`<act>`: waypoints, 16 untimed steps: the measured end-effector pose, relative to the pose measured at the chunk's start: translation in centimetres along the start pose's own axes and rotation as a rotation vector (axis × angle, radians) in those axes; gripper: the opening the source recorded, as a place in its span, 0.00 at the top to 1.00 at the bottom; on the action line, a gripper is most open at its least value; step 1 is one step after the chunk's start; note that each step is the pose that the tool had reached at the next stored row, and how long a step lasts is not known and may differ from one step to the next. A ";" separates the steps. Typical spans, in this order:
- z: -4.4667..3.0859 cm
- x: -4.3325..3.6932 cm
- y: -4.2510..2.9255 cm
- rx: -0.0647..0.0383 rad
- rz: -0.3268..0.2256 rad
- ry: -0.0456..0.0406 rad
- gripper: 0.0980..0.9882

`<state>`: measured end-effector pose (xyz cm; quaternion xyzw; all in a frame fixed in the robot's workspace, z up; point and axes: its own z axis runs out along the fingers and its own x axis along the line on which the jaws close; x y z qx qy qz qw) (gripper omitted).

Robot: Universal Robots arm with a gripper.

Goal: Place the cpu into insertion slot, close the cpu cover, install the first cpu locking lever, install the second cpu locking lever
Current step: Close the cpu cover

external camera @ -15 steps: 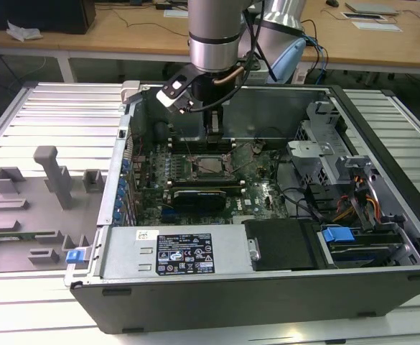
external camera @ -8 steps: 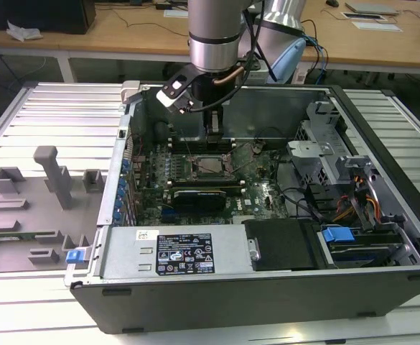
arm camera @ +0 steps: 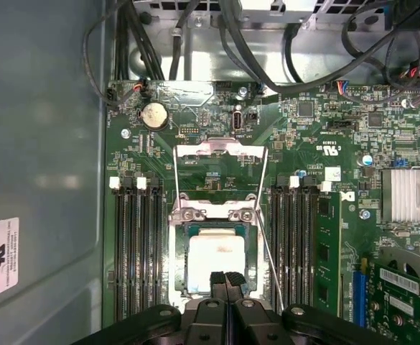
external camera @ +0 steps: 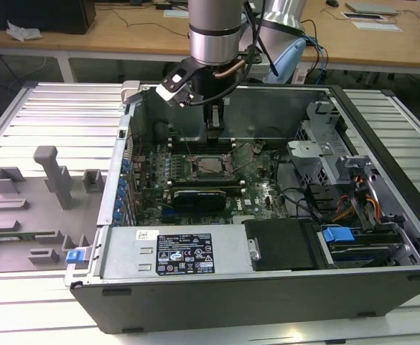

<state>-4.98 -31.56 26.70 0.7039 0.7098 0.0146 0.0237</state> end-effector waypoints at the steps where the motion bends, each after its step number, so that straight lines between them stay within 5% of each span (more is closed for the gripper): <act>1: 0.00 0.00 0.02 0.000 0.000 0.0000 0.99; 5: 0.08 -0.01 1.39 0.000 0.000 0.0000 0.99; 7: 0.15 -0.02 2.75 0.000 0.000 0.0000 0.99; 16: 0.36 -0.05 6.62 0.000 0.000 0.0000 0.99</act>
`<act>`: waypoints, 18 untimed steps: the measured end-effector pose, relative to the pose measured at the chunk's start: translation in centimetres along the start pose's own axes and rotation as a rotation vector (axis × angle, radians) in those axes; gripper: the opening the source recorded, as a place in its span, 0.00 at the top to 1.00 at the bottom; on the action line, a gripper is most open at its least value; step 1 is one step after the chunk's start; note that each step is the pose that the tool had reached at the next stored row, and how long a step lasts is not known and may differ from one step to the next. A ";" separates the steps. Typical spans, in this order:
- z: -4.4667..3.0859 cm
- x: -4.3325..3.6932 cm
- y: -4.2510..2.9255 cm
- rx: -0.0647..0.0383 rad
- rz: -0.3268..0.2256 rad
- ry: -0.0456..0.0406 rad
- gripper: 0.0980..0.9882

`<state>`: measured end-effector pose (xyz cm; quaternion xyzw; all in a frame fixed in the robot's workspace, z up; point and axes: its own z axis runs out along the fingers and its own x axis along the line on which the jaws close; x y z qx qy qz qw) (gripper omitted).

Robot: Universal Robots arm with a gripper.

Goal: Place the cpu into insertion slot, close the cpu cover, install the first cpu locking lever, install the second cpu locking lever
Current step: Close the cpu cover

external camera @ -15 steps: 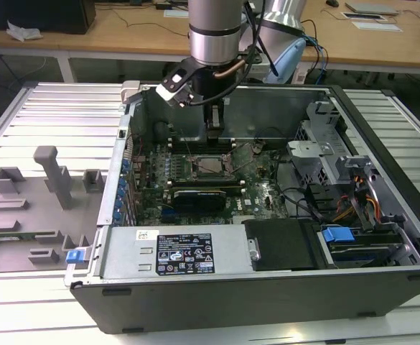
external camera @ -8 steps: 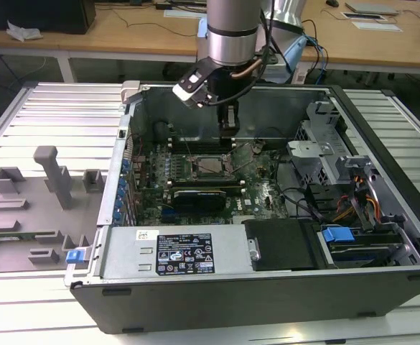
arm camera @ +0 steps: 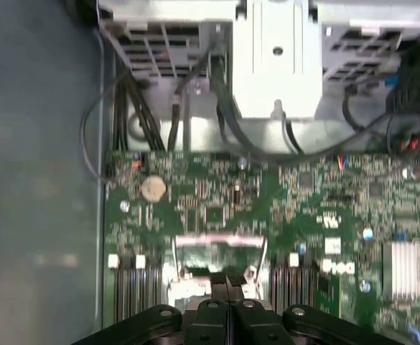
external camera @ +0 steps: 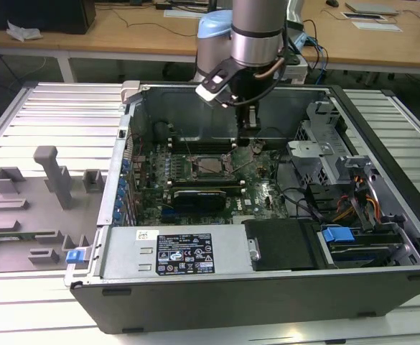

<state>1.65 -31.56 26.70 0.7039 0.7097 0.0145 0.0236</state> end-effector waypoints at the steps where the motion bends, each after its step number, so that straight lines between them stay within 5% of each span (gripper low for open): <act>1: 0.03 0.00 0.39 0.000 0.000 0.0001 0.99; 5: 0.16 -0.02 2.93 0.000 0.000 0.0000 0.99; 11: 0.35 -0.03 3.60 0.003 0.000 -0.0001 0.99; 18: 1.94 -0.01 3.94 0.009 0.000 0.0001 0.99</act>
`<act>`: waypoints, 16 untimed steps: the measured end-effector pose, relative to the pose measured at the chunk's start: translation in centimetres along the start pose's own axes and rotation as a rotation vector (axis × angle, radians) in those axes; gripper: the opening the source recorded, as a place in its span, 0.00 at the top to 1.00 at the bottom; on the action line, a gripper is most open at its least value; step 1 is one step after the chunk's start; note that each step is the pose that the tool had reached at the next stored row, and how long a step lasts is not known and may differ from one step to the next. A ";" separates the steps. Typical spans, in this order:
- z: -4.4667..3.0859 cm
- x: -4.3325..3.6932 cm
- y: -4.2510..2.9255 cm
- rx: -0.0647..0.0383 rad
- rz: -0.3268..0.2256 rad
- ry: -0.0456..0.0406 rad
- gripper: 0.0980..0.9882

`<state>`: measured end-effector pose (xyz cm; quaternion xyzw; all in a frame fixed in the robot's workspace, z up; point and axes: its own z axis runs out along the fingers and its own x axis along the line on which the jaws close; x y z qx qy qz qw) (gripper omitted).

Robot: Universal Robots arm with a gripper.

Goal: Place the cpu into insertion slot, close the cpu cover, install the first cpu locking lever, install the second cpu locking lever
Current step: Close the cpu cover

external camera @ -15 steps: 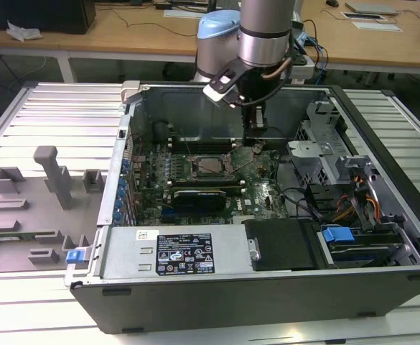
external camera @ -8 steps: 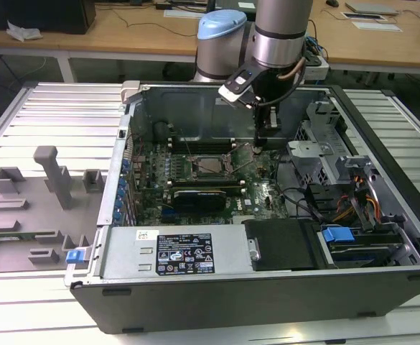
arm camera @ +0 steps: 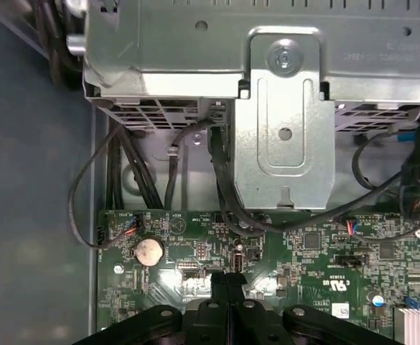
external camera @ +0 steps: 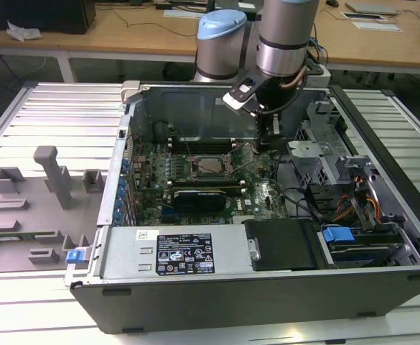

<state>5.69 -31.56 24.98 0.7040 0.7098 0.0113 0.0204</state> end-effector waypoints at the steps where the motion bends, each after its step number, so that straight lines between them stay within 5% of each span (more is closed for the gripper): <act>1: 0.18 0.00 -0.01 0.001 0.000 -0.0001 0.99; 7: 0.51 0.01 -0.02 0.001 0.000 -0.0001 0.99; 9: 0.54 0.01 -0.01 0.012 0.000 0.0004 0.99; 10: 0.55 0.01 0.00 0.027 0.000 0.0005 0.99; 11: 0.56 0.01 0.01 0.054 -0.001 0.0004 0.99; 13: 0.59 0.01 0.05 0.092 -0.001 0.0007 0.99; 15: 0.62 0.01 0.09 0.152 -0.002 0.0013 0.99; 16: 0.64 0.01 0.12 0.174 -0.002 0.0015 0.99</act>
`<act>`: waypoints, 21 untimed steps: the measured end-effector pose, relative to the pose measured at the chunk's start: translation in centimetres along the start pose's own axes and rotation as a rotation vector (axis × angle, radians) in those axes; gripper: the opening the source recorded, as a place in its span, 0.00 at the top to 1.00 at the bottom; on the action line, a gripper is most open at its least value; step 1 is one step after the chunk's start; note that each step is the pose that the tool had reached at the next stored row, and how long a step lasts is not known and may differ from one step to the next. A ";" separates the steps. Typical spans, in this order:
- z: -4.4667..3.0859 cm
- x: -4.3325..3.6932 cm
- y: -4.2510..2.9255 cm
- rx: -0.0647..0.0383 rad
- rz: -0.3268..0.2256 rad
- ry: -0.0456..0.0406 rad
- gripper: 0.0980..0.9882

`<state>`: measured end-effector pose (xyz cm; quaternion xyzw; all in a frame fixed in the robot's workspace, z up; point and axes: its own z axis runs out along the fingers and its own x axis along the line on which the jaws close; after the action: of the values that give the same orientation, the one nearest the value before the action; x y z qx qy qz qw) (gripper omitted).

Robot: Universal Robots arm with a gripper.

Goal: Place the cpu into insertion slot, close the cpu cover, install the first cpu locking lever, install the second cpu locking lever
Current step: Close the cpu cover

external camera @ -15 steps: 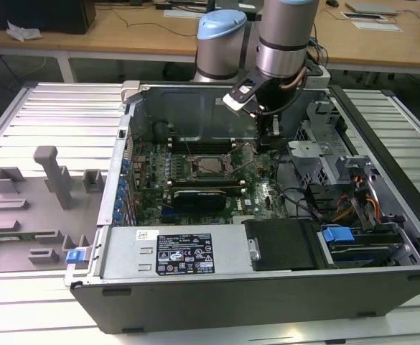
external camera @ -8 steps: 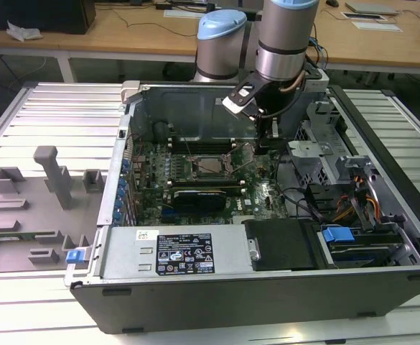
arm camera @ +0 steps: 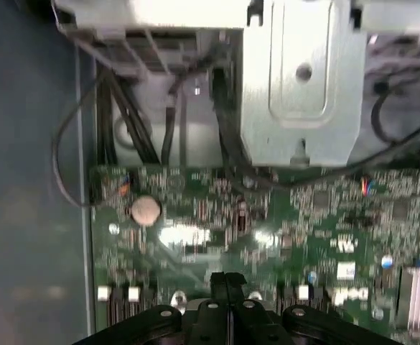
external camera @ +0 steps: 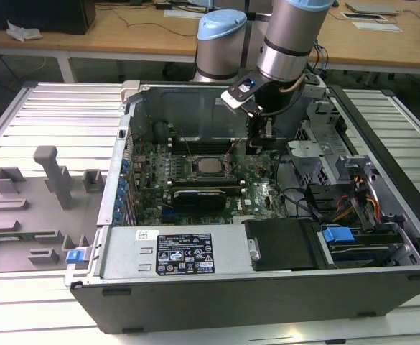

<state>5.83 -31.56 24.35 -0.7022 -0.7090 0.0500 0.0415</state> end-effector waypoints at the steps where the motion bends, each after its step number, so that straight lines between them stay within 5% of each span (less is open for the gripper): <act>1: 0.00 0.00 0.00 0.010 0.000 0.0000 0.99; 4: 0.04 0.01 -0.19 0.011 0.000 0.0003 0.99; 9: 0.51 0.04 -3.85 -0.002 0.000 -0.0001 0.99; 14: 0.64 0.05 -4.54 -0.014 0.000 0.0000 0.99; 17: 0.95 0.06 -5.69 -0.072 0.001 -0.0007 0.99; 21: 1.31 0.03 -7.08 -0.134 0.002 -0.0005 0.99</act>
<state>-1.36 -31.61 23.97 -0.7040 -0.7101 0.0027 -0.0057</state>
